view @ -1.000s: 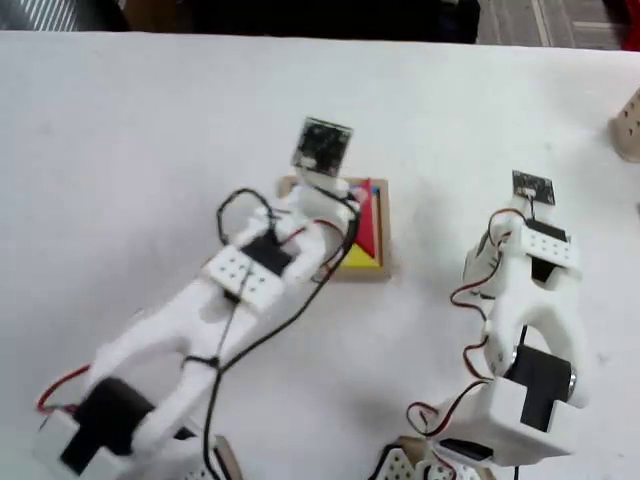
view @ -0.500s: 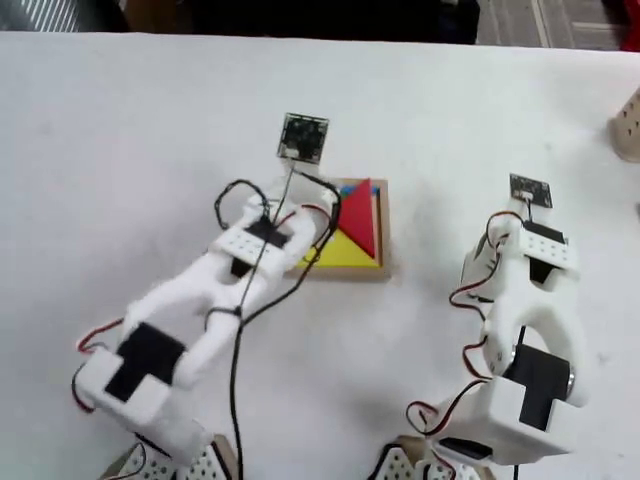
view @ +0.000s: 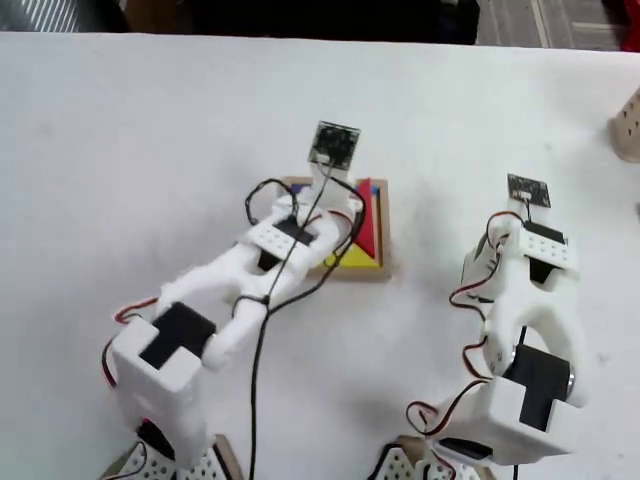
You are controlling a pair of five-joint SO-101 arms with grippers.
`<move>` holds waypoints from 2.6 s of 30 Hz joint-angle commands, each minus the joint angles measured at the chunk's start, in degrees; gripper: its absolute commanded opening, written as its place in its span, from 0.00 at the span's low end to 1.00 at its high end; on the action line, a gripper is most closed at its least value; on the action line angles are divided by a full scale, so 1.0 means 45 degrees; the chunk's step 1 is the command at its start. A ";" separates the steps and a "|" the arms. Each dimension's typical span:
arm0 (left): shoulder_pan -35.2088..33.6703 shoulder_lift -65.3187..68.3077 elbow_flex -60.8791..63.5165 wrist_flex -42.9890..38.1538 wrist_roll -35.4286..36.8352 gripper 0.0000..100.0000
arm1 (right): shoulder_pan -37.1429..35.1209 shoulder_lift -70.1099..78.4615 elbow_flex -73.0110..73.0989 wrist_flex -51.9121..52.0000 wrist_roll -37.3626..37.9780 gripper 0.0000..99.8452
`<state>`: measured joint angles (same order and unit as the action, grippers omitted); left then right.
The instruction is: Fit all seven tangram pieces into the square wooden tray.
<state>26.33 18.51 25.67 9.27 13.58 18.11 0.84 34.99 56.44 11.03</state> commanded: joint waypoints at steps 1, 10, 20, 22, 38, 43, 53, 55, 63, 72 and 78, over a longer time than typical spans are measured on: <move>0.0205 -0.0088 -0.0762 0.0156 -0.0156 0.02 | 0.0049 -0.0596 -0.0059 -0.0147 0.0234 0.02; 0.0635 -0.0107 -0.0801 0.0078 -0.0156 0.02 | 0.0049 -0.0596 -0.0059 -0.0147 0.0234 0.02; -0.0791 -0.0049 -0.1934 0.0606 -0.0020 0.02 | 0.0049 -0.0596 -0.0059 -0.0147 0.0234 0.02; -0.0713 -0.0029 -0.1915 0.0606 -0.0039 0.02 | 0.0049 -0.0596 -0.0059 -0.0147 0.0234 0.02; -0.0518 0.1963 -0.4396 0.3595 -0.0059 0.02 | 0.0049 -0.0596 -0.0059 -0.0147 0.0254 0.02; 0.0342 0.1944 -0.4415 0.4376 -0.0059 0.02 | 0.0049 -0.0596 -0.0059 -0.0147 0.0254 0.02; 0.0713 0.1905 -0.4532 0.4337 -0.0059 0.02 | 0.0049 -0.0596 -0.0098 -0.0166 0.0254 0.02; 0.0498 0.1631 -0.4552 0.4357 -0.0039 0.02 | 0.0049 -0.0596 -0.0098 -0.0205 0.0254 0.02; 0.0166 -0.2491 -0.2344 0.5705 -0.0156 0.02 | 0.0049 -0.0752 -0.0059 -0.0342 0.0137 0.02; -0.1377 -0.8039 0.2129 0.5665 -0.0176 0.02 | -0.1045 -0.5460 0.3536 -0.1807 -0.0117 0.02; -0.3350 -1.1028 0.5939 0.5665 -0.1328 0.02 | -0.2139 -1.1009 0.7287 -0.2823 0.1094 0.02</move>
<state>16.75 -21.14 43.52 34.59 12.44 10.99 -35.91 62.68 45.27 11.65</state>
